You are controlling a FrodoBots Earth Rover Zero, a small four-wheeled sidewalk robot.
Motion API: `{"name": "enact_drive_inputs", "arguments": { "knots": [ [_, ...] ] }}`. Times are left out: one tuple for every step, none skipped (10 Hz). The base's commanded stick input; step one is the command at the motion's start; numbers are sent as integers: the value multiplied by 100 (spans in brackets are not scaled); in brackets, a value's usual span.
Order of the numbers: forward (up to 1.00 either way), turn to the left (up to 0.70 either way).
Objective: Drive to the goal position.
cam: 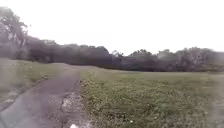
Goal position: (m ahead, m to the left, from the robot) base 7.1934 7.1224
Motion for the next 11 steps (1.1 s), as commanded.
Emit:
{"name": "enact_drive_inputs", "arguments": {
  "knots": [
    [0, 100],
    [0, 96],
    [0, 81],
    [0, 38],
    [0, 0],
    [0, 0],
    [0, 0],
    [0, 0],
    [0, 0],
    [0, 0],
    [0, 0]
  ]
}}
